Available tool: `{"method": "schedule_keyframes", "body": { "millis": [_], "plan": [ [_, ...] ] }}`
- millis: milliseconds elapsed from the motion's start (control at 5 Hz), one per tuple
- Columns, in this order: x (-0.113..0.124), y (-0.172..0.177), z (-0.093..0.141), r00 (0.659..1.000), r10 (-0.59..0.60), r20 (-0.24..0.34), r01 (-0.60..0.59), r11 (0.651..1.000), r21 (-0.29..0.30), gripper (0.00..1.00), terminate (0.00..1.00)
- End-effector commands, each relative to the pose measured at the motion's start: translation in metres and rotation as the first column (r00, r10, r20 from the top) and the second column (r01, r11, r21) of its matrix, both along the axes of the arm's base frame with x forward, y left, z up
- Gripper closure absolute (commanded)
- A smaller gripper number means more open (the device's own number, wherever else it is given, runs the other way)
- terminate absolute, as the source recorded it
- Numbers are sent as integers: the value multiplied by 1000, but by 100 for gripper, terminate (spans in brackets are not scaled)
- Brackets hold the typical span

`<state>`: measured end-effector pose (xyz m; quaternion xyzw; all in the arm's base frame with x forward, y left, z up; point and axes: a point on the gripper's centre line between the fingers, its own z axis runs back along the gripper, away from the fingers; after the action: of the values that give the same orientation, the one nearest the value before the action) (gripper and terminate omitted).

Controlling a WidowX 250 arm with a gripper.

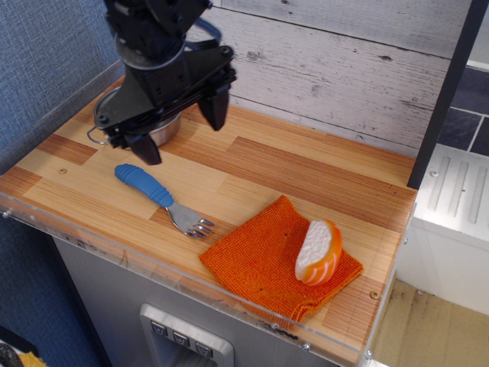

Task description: Place the fork behind the orange napkin.

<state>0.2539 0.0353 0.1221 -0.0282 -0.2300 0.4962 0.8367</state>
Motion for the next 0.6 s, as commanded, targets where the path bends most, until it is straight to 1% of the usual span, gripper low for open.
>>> {"method": "schedule_keyframes", "body": {
  "millis": [0,200,400],
  "plan": [
    [1,29,-17,989,145,-19,-144,989,27,0,0],
    [1,47,-34,978,202,-52,-200,979,29,0,0],
    [6,53,-46,968,230,-98,-225,972,65,0,0]
  ]
}}
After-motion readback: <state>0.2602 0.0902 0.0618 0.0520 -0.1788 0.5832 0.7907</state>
